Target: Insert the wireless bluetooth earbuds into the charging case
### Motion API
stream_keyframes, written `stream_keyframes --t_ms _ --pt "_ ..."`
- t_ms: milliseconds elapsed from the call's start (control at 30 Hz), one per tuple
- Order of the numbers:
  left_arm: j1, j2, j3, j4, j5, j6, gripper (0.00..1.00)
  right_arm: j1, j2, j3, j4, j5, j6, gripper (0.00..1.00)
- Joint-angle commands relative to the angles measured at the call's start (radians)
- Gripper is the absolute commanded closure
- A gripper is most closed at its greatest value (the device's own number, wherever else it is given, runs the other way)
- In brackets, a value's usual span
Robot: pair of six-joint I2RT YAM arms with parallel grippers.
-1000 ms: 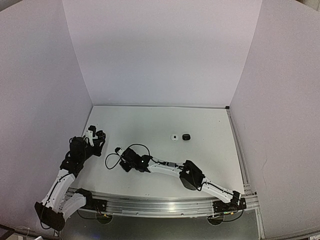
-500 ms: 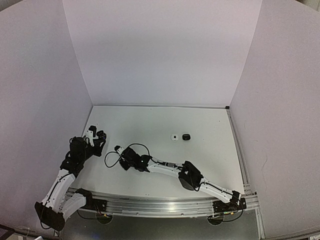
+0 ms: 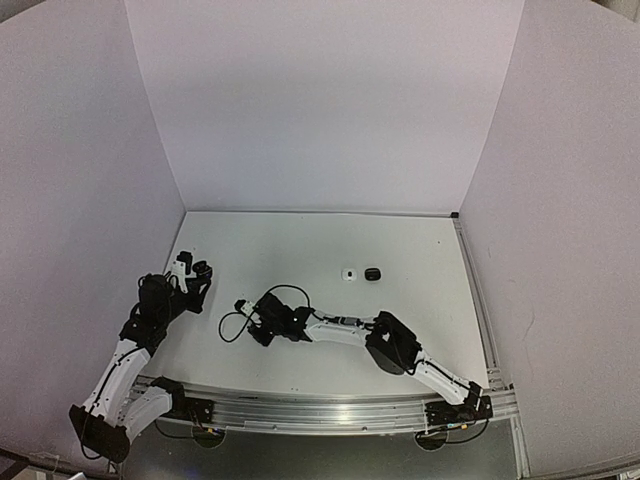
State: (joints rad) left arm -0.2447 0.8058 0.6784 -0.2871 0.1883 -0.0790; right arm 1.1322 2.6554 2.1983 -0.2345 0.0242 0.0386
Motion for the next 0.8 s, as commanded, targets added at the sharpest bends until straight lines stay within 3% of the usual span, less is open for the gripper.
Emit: stream_keyframes --t_ms 0,167,333,533,767 --pt "0.006 -0.026 0.000 0.043 0.010 0.014 1.00 0.025 -0.250 -0.299 -0.098 -0.274 -0.302 0.98" --pt "0.007 -0.023 -0.004 0.052 0.020 0.015 1.00 0.055 -0.423 -0.557 -0.265 -0.393 -0.700 0.98" --pt "0.005 -0.009 0.002 0.057 0.028 0.012 1.00 0.079 -0.442 -0.586 -0.405 -0.366 -0.899 0.94" --pt "0.006 -0.004 0.012 0.049 0.030 0.014 1.00 0.080 -0.438 -0.560 -0.412 -0.299 -0.924 0.63" --pt "0.006 -0.001 0.012 0.045 0.035 0.012 1.00 0.080 -0.499 -0.530 -0.397 -0.230 -0.803 0.56"
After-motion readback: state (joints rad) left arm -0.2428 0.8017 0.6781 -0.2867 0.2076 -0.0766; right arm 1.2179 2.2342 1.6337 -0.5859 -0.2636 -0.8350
